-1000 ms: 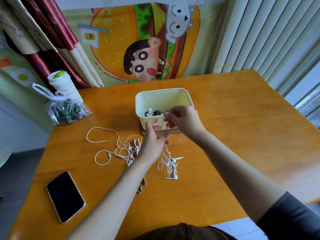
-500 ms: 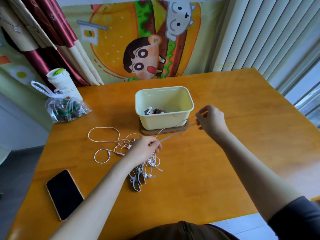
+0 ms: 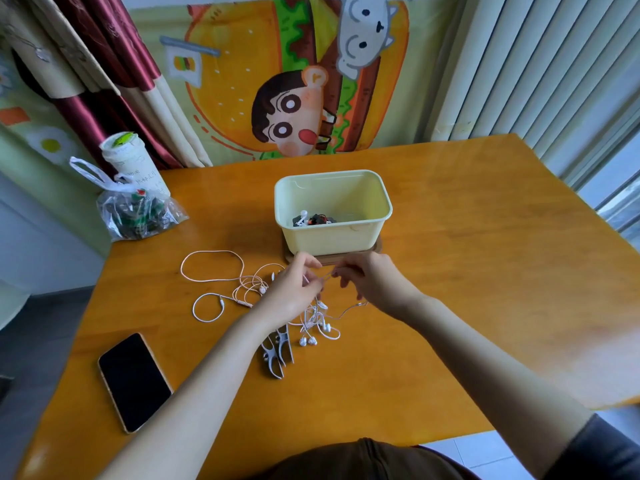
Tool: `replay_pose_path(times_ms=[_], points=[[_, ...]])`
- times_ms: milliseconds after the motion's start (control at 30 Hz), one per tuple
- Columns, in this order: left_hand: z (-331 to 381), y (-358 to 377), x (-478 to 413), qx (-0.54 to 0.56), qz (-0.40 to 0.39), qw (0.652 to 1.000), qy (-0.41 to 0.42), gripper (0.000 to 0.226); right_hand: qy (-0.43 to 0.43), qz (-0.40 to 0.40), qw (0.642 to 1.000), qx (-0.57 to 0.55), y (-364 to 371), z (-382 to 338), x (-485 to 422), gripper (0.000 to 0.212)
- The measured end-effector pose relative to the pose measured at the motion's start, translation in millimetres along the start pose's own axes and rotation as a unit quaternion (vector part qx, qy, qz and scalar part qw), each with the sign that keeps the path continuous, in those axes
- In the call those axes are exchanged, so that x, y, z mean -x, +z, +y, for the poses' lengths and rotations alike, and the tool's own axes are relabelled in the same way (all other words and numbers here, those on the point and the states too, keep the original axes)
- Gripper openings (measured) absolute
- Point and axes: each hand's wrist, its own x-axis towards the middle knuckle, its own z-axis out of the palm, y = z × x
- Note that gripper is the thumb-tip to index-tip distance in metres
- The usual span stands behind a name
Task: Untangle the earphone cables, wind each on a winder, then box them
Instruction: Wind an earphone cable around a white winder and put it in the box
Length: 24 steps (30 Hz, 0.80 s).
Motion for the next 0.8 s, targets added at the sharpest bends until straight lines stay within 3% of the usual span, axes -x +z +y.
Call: replay_pose_path(times_ms=[233, 367, 567, 633, 700, 800], points=[[-24.3, 2.8, 3.9, -0.057, -0.015, 0.998, -0.005, 0.011, 0.091, 0.152, 0.984, 0.003, -15.6, 14.0, -5.3, 0.022], [-48.1, 1.4, 5.1, -0.102, -0.048, 0.993, -0.047, 0.01, 0.111, 0.207, 0.972, 0.011, -32.3, 19.9, -7.8, 0.024], [-70.9, 0.5, 0.0, -0.238, -0.032, 0.962, -0.126, 0.01, 0.117, 0.212, 0.97, 0.019, -30.9, 20.0, -6.0, 0.024], [-65.3, 0.8, -5.2, -0.256, -0.058, 0.956, -0.132, 0.034, 0.113, 0.19, 0.975, 0.021, -26.0, 18.3, -5.0, 0.024], [-45.6, 3.4, -9.2, -0.169, -0.039, 0.981, -0.084, 0.057, 0.095, 0.157, 0.983, 0.019, -22.5, 13.1, -4.5, 0.023], [-1.2, 12.5, -11.0, 0.05, -0.013, 0.999, 0.004, 0.053, 0.045, 0.107, 0.993, 0.016, -20.5, 1.0, -2.2, 0.019]])
